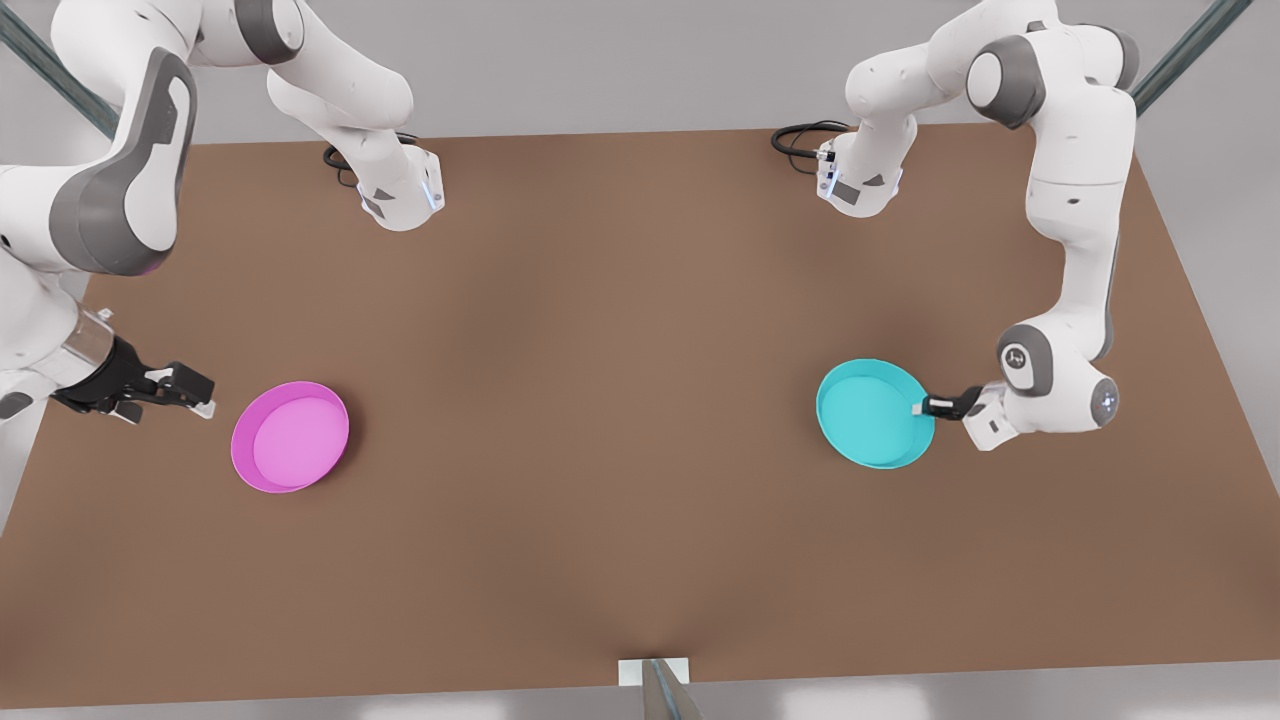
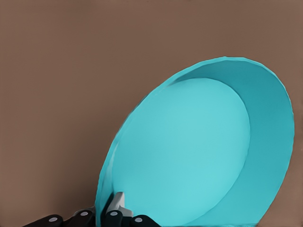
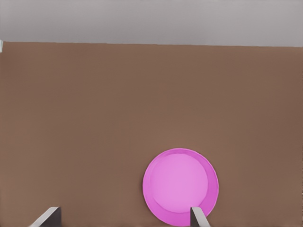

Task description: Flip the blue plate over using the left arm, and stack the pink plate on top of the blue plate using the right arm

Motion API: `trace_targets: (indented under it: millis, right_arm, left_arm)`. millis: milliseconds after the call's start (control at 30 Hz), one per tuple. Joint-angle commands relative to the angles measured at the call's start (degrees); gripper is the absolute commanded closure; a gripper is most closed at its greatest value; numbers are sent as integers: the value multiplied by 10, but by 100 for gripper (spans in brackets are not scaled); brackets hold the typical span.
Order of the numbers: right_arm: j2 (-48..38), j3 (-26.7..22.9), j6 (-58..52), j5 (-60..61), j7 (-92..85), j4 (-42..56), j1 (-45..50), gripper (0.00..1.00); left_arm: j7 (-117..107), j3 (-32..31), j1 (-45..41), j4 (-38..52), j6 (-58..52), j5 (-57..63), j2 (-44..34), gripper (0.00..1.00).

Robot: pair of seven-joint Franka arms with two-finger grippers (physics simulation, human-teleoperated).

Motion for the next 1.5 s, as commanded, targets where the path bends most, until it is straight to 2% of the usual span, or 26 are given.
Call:
trace_targets:
  millis: [0,100,267,400,567,833,967,1033,1133,1167,1267,1333,1400,1433,1467]
  right_arm:
    - [0,0,0,1,0,0,0,0]
    - [0,0,-1,2,-1,0,0,0]
    - [0,0,-1,2,0,0,0,0]
    - [0,0,-1,1,0,0,-1,0]
    - [0,-1,-1,1,0,-1,-2,0]
    - [0,-2,0,0,0,0,-6,0]
    - [0,-2,-1,-1,0,0,-4,0]
    - [0,-3,-6,-2,1,0,-6,0]
    - [-4,6,-38,-25,-7,2,0,0]
    - [13,16,-28,-47,-6,0,31,0]
    - [53,4,-41,-54,-91,6,24,0]
    - [111,-7,-81,92,-200,1,-96,0]
    - [153,-7,-90,91,-310,-7,-174,0]
    - [155,-23,-105,88,-397,-14,-191,0]
    - [138,-40,-70,95,-401,-75,-194,0]
  left_arm:
    - [3,-1,0,4,-5,-52,-2,79]
    - [1,-29,-2,28,-19,5,-13,79]
    - [-50,-109,-9,88,-62,216,-12,79]
    - [-83,-112,-54,133,-122,348,-7,79]
    - [-107,-112,-135,186,-254,512,-6,79]
    - [-258,-106,-329,223,-471,657,17,79]
    - [-314,-105,-402,223,-551,746,48,79]
    - [-318,-105,-441,275,-622,805,96,79]
    - [-323,-103,-472,278,-667,871,125,79]
    - [-323,-93,-490,286,-687,895,138,79]
    - [-324,-38,-548,293,-695,898,156,79]
    - [-323,22,-613,313,-713,898,188,79]
    - [-324,45,-648,328,-715,898,211,79]
    - [-328,46,-661,335,-718,899,223,79]
    - [-335,46,-671,340,-722,899,233,79]
